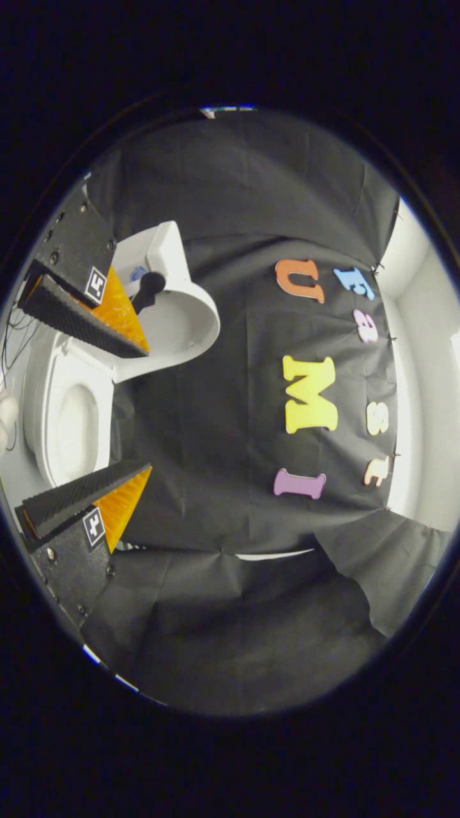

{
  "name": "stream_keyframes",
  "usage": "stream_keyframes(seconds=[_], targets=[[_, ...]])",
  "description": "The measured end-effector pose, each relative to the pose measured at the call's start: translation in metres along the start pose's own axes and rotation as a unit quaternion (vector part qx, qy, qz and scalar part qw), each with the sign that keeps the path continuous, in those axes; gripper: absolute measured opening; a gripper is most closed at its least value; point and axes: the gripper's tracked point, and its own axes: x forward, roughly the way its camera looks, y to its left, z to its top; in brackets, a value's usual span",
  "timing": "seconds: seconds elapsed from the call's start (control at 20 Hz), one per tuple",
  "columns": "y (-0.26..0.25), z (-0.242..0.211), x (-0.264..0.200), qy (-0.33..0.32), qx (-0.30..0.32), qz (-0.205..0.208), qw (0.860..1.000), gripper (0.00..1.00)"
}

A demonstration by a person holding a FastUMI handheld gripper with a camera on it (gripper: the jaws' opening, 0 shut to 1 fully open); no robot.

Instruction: Open the toilet lid.

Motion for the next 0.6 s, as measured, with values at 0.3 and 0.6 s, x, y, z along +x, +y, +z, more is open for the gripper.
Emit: stream_keyframes(seconds=[0.3,0.6], targets=[[-0.068,-0.053,-0.033,0.022,0.016,-0.054,0.998,1.00],[-0.092,-0.069,-0.042,0.016,0.000,-0.080,0.997,1.00]])
